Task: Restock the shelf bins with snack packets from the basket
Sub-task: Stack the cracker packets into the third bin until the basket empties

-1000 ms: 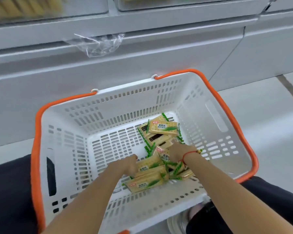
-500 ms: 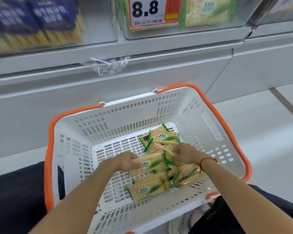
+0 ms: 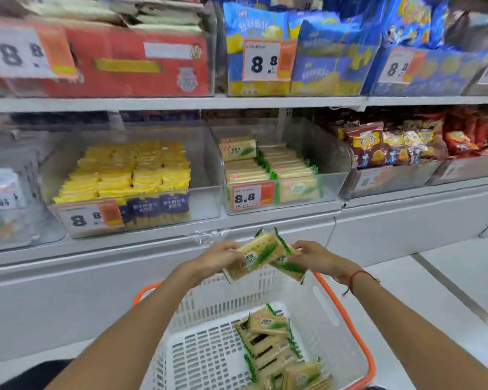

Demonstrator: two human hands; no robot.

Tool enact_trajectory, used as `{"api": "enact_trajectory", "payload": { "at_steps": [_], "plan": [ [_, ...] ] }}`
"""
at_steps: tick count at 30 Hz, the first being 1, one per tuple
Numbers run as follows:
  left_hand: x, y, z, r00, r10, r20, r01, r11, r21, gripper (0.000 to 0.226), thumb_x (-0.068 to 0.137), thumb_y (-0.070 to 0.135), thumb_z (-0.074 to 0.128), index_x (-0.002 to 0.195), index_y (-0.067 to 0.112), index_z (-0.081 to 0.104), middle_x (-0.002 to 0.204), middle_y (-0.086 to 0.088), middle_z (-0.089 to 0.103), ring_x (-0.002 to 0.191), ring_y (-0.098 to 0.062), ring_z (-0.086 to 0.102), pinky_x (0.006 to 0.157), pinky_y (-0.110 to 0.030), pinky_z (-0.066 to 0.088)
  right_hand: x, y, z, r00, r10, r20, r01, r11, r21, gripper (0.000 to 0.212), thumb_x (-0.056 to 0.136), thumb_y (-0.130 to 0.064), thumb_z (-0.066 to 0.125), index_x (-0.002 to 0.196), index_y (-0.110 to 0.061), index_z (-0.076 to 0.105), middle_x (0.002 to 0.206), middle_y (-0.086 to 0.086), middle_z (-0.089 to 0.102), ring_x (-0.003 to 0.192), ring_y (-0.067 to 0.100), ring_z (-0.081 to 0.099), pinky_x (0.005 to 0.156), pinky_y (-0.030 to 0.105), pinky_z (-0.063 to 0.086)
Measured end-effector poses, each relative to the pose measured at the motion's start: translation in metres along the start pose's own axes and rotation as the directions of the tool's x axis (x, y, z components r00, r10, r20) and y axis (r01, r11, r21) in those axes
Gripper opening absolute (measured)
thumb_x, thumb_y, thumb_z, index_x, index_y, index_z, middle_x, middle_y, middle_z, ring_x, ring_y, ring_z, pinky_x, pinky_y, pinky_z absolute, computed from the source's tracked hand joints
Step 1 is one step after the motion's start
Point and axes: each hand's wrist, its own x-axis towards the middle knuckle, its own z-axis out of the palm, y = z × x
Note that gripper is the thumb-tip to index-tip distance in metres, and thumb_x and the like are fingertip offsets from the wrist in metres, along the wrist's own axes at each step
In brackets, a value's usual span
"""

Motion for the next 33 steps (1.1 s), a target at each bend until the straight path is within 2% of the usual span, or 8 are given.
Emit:
{"api": "enact_trajectory", "payload": {
  "at_steps": [5, 9, 12, 17, 23, 25, 28, 33],
  "plan": [
    [-0.014, 0.063, -0.025, 0.977, 0.195, -0.09, -0.201, 0.977, -0.065, 0.017, 0.091, 0.027, 0.062, 0.101, 0.015, 0.068, 0.085, 0.006, 0.064, 0.073, -0.003, 0.057, 0.059, -0.005, 0.041, -0.018, -0.044, -0.046, 0.98, -0.099, -0.173, 0.123, 0.983, 0.137, 0.008, 0.092, -0.016, 0.058, 0.099, -0.013, 0.061, 0.102, 0.01, 0.064, 0.091, 0.02, 0.061, 0.076, 0.025, 0.046],
    [-0.005, 0.109, -0.055, 0.906, 0.365, -0.216, -0.365, 0.93, 0.041, 0.019, 0.093, 0.03, 0.061, 0.109, 0.02, 0.066, 0.099, 0.004, 0.066, 0.095, -0.013, 0.061, 0.081, -0.019, 0.047, -0.018, -0.063, -0.09, 0.923, -0.205, -0.327, 0.265, 0.953, 0.149, 0.019, 0.095, -0.013, 0.053, 0.114, -0.016, 0.055, 0.106, 0.006, 0.06, 0.095, 0.021, 0.06, 0.076, 0.027, 0.048],
    [0.014, 0.135, -0.077, 0.848, 0.39, -0.358, -0.306, 0.913, 0.27, 0.02, 0.089, 0.046, 0.06, 0.108, 0.038, 0.062, 0.109, 0.009, 0.068, 0.104, -0.017, 0.062, 0.094, -0.039, 0.048, -0.007, -0.071, -0.121, 0.872, -0.291, -0.393, 0.326, 0.945, 0.022, 0.02, 0.095, -0.009, 0.051, 0.108, -0.024, 0.053, 0.095, -0.001, 0.06, 0.083, 0.02, 0.059, 0.07, 0.035, 0.05],
    [0.044, 0.156, -0.092, 0.788, 0.441, -0.429, -0.11, 0.787, 0.607, 0.031, 0.092, 0.049, 0.054, 0.118, 0.033, 0.059, 0.117, 0.005, 0.067, 0.113, -0.02, 0.059, 0.094, -0.035, 0.041, 0.04, -0.069, -0.158, 0.819, -0.355, -0.451, 0.247, 0.927, -0.282, 0.024, 0.092, -0.019, 0.053, 0.103, -0.041, 0.05, 0.096, -0.004, 0.061, 0.098, 0.031, 0.056, 0.086, 0.051, 0.047],
    [0.086, 0.168, -0.095, 0.89, 0.358, -0.282, -0.011, 0.635, 0.773, 0.033, 0.093, 0.047, 0.055, 0.12, 0.028, 0.058, 0.117, 0.0, 0.066, 0.111, -0.024, 0.058, 0.093, -0.034, 0.039, 0.094, -0.072, -0.193, 0.857, -0.388, -0.339, 0.126, 0.796, -0.592, 0.024, 0.095, -0.025, 0.049, 0.116, -0.037, 0.051, 0.112, -0.002, 0.06, 0.107, 0.029, 0.045, 0.096, 0.048, 0.035],
    [0.1, 0.171, -0.096, 0.951, 0.253, -0.18, -0.002, 0.584, 0.812, 0.036, 0.092, 0.048, 0.056, 0.121, 0.027, 0.058, 0.119, 0.0, 0.064, 0.11, -0.023, 0.058, 0.091, -0.034, 0.044, 0.106, -0.078, -0.203, 0.931, -0.321, -0.174, 0.161, 0.788, -0.594, 0.021, 0.096, -0.024, 0.049, 0.108, -0.041, 0.05, 0.113, -0.002, 0.059, 0.11, 0.028, 0.048, 0.098, 0.048, 0.037],
    [0.117, 0.173, -0.095, 0.993, 0.103, -0.057, -0.002, 0.497, 0.868, 0.041, 0.091, 0.047, 0.059, 0.125, 0.025, 0.057, 0.124, 0.003, 0.06, 0.113, -0.021, 0.056, 0.087, -0.032, 0.045, 0.126, -0.084, -0.207, 0.981, -0.158, 0.109, 0.191, 0.824, -0.533, 0.023, 0.095, -0.016, 0.053, 0.114, -0.026, 0.059, 0.118, 0.005, 0.058, 0.11, 0.027, 0.055, 0.093, 0.038, 0.046],
    [0.142, 0.161, -0.087, 1.0, -0.001, -0.004, 0.003, 0.473, 0.881, 0.045, 0.084, 0.041, 0.069, 0.124, 0.022, 0.062, 0.123, 0.004, 0.062, 0.112, -0.019, 0.058, 0.089, -0.031, 0.048, 0.147, -0.088, -0.191, 0.981, -0.102, 0.166, 0.183, 0.772, -0.609, 0.033, 0.094, -0.015, 0.053, 0.126, -0.02, 0.06, 0.124, 0.007, 0.06, 0.107, 0.019, 0.055, 0.091, 0.028, 0.045]
  ]
}}
